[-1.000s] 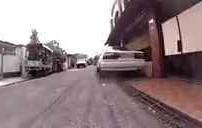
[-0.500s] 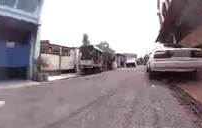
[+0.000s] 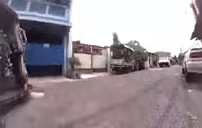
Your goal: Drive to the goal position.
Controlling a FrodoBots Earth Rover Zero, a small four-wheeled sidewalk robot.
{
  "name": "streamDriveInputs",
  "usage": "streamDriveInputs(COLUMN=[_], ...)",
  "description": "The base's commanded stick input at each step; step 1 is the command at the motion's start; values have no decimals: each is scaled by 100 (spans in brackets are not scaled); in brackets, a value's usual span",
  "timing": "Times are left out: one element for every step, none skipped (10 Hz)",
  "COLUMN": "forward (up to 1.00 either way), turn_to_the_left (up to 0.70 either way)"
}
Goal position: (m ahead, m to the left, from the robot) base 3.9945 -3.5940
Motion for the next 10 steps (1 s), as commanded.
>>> streamDriveInputs(forward=[0,0,0,0,0,0,0,0,0,0], turn_to_the_left=[-32,-69,-100,-100,-100,-100,-100,-56,0,0])
